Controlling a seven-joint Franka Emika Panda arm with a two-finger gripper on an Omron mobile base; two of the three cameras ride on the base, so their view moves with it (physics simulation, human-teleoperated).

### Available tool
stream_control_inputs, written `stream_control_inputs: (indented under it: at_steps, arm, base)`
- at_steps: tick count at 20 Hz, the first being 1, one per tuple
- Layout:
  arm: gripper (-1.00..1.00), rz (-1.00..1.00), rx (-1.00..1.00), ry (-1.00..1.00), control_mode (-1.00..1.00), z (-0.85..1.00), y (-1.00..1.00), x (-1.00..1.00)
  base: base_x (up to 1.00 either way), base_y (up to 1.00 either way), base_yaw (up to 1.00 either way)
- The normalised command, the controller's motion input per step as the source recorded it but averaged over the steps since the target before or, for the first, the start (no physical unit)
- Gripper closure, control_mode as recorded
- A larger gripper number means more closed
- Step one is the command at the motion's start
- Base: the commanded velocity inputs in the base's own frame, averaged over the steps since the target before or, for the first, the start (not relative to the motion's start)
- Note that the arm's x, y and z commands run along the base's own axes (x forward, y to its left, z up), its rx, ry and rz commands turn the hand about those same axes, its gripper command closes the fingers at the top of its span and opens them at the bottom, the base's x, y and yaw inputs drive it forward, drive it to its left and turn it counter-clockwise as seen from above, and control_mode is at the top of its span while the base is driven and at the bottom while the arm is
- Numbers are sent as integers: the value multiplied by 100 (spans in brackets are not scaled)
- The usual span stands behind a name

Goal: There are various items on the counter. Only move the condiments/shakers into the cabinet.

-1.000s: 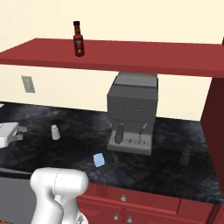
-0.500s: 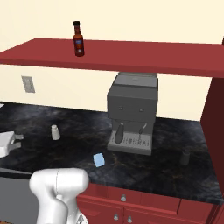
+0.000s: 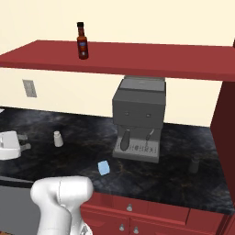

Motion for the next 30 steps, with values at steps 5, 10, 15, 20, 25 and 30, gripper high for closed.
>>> stream_control_inputs:
  at_steps: [5,10,15,20,25,30]
  arm:
    - [-100,2,8,1,-100,-14,26,38]
    - [-100,0,0,7,-100,-24,22,13]
    - [-100,0,0,6,-100,-22,14,18]
    - [-100,0,0,1,-100,-13,2,20]
    - [-100,0,0,0,-100,-14,0,8]
    - [-100,0,0,0,-100,-14,0,7]
  base:
    - [0,0,0]
    - [0,0,0]
    - [0,0,0]
    - [0,0,0]
    - [0,0,0]
    - [0,0,0]
